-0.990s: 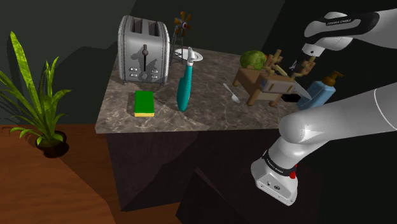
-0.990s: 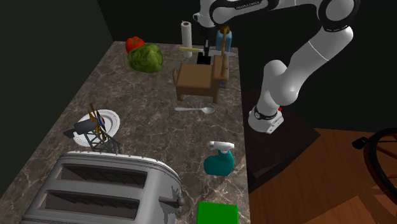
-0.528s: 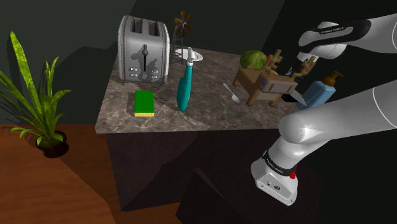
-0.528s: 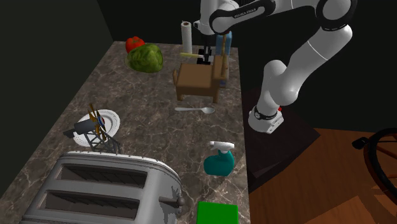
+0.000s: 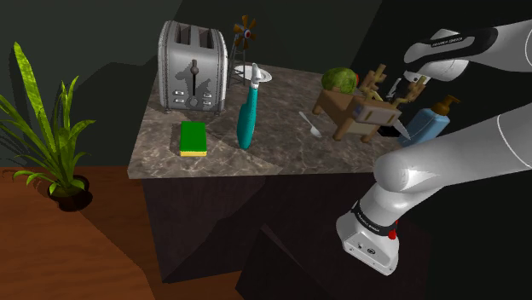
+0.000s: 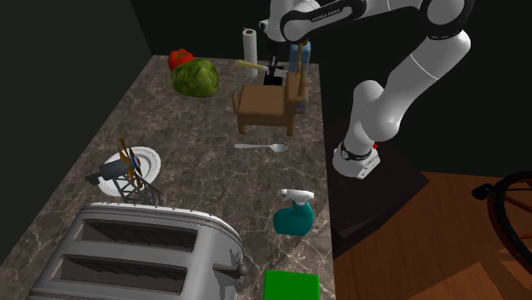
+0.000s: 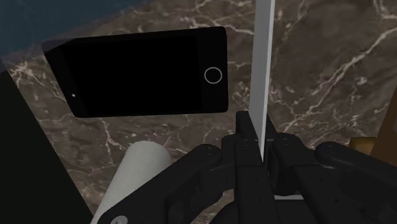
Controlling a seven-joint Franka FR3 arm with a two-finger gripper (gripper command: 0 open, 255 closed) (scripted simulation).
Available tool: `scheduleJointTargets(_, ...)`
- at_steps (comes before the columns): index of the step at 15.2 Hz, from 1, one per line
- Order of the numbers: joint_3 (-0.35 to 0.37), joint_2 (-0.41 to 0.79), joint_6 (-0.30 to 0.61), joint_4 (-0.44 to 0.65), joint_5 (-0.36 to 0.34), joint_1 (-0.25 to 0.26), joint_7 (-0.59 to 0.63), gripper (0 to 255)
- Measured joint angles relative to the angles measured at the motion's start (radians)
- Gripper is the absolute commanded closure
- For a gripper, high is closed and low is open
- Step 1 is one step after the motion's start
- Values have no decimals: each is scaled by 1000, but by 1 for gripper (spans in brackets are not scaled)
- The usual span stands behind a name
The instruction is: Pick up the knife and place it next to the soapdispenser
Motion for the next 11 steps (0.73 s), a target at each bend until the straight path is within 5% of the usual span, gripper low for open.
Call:
scheduleJointTargets(8, 3, -14, 34, -8, -13, 4, 31, 255)
scheduleJointTargets(9, -13, -8, 57, -2, -10, 14, 22, 0)
scheduleJointTargets(11, -24, 9, 90, 15, -8, 23, 24, 0)
